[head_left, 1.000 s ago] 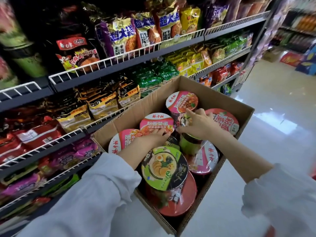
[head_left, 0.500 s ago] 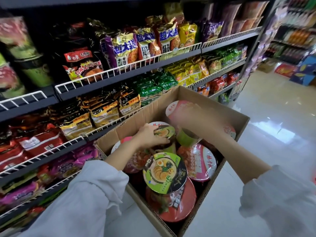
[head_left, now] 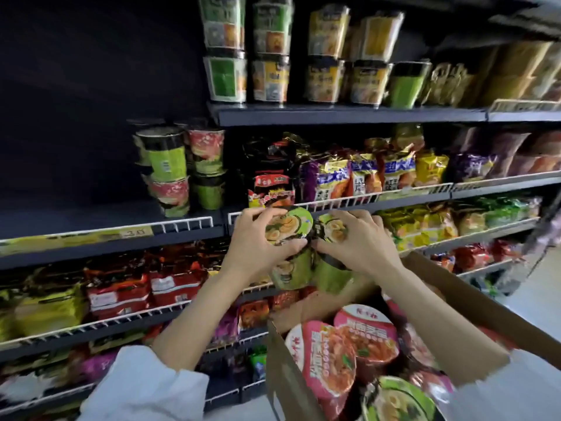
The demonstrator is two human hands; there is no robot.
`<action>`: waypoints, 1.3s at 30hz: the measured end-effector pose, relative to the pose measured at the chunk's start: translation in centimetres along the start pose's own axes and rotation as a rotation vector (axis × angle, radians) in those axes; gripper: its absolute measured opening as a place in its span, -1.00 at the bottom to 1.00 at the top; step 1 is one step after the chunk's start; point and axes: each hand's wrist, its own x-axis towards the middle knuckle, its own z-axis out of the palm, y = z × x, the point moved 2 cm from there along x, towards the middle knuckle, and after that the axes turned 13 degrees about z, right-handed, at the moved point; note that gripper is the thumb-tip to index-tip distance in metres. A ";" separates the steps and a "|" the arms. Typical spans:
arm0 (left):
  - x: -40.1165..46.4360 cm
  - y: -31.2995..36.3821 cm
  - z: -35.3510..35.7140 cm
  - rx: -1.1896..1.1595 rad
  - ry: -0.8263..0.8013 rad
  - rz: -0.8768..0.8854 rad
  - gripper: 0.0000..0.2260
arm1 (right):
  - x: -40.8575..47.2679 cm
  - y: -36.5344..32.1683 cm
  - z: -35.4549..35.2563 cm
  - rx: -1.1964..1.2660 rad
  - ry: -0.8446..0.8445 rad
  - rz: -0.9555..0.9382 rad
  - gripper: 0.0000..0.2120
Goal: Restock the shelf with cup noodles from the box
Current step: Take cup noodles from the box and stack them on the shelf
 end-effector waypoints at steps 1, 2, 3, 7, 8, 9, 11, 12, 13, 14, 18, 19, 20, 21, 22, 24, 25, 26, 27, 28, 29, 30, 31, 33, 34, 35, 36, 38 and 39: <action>0.0 -1.5 -2.1 0.018 0.025 -0.014 -0.34 | 0.3 -2.7 0.5 0.014 0.004 -0.042 -0.26; 0.0 -2.9 -4.2 0.043 0.053 -0.025 -0.38 | 0.4 -5.4 1.2 0.027 0.009 -0.080 -0.27; 0.0 -4.6 -6.2 0.074 0.088 -0.039 -0.41 | 0.6 -8.2 1.9 0.043 0.012 -0.116 -0.27; -0.4 -11.2 -15.2 0.206 0.216 -0.081 -0.42 | 1.1 -19.7 5.3 0.115 -0.001 -0.213 -0.26; -0.5 -12.8 -17.5 0.229 0.233 -0.096 -0.42 | 1.3 -22.5 6.2 0.133 -0.002 -0.231 -0.25; -0.6 -14.5 -19.7 0.245 0.256 -0.112 -0.42 | 1.5 -25.3 7.1 0.147 -0.003 -0.250 -0.25; -0.8 -17.7 -23.8 0.277 0.324 -0.142 -0.43 | 1.9 -30.5 8.8 0.181 -0.002 -0.285 -0.24; -0.9 -19.2 -25.6 0.292 0.363 -0.163 -0.44 | 2.2 -32.9 9.7 0.202 -0.003 -0.297 -0.24; -1.0 -20.6 -27.3 0.305 0.397 -0.187 -0.44 | 2.6 -35.2 10.6 0.223 -0.009 -0.305 -0.24; -1.0 -21.9 -28.7 0.317 0.424 -0.211 -0.43 | 3.1 -37.3 11.4 0.238 -0.019 -0.312 -0.25; -0.2 -27.1 -33.0 0.363 0.477 -0.278 -0.36 | 5.8 -45.0 15.0 0.221 -0.059 -0.371 -0.27; 0.3 -28.4 -33.8 0.377 0.490 -0.294 -0.36 | 6.9 -46.7 15.9 0.206 -0.066 -0.377 -0.27; 0.8 -29.6 -34.4 0.397 0.500 -0.311 -0.36 | 8.0 -48.2 16.7 0.194 -0.071 -0.382 -0.28; 1.4 -31.0 -35.1 0.419 0.504 -0.329 -0.36 | 9.3 -49.7 17.6 0.189 -0.078 -0.391 -0.28; 2.1 -32.3 -35.6 0.438 0.504 -0.346 -0.36 | 10.6 -51.1 18.5 0.182 -0.087 -0.406 -0.28; 3.4 -34.6 -36.5 0.460 0.500 -0.366 -0.34 | 13.5 -53.6 20.3 0.162 -0.101 -0.444 -0.30; 4.1 -35.6 -36.8 0.466 0.498 -0.375 -0.33 | 14.9 -54.6 21.2 0.142 -0.107 -0.456 -0.30; 5.0 -36.6 -37.1 0.468 0.493 -0.385 -0.33 | 16.4 -55.6 22.1 0.119 -0.118 -0.458 -0.30; 5.6 -37.2 -37.1 0.462 0.479 -0.389 -0.33 | 17.6 -56.2 22.8 0.094 -0.128 -0.453 -0.29; 6.1 -37.5 -37.0 0.452 0.460 -0.391 -0.33 | 18.6 -56.4 23.4 0.060 -0.140 -0.445 -0.28; 6.9 -38.0 -36.9 0.443 0.443 -0.394 -0.32 | 19.8 -56.8 24.3 0.025 -0.165 -0.438 -0.29; 7.6 -38.4 -36.8 0.436 0.430 -0.394 -0.32 | 20.8 -57.0 25.2 -0.010 -0.194 -0.434 -0.30; 8.3 -38.9 -36.7 0.434 0.422 -0.389 -0.31 | 21.7 -57.2 26.1 -0.041 -0.218 -0.433 -0.33; 9.5 -39.5 -36.5 0.438 0.410 -0.378 -0.31 | 23.1 -57.5 27.7 -0.107 -0.239 -0.468 -0.46; 10.0 -39.9 -36.5 0.439 0.405 -0.376 -0.31 | 23.4 -57.5 28.4 -0.135 -0.251 -0.503 -0.50; 10.4 -40.1 -36.4 0.444 0.400 -0.375 -0.30 | 23.5 -57.3 29.1 -0.163 -0.260 -0.548 -0.50; 10.7 -40.4 -36.2 0.449 0.395 -0.376 -0.30 | 23.4 -57.0 29.7 -0.198 -0.262 -0.591 -0.44; 11.0 -40.7 -36.0 0.436 0.393 -0.376 -0.31 | 23.3 -56.2 30.6 -0.246 -0.249 -0.639 -0.31; 11.2 -40.8 -35.9 0.412 0.401 -0.374 -0.32 | 23.4 -55.9 30.9 -0.230 -0.250 -0.641 -0.27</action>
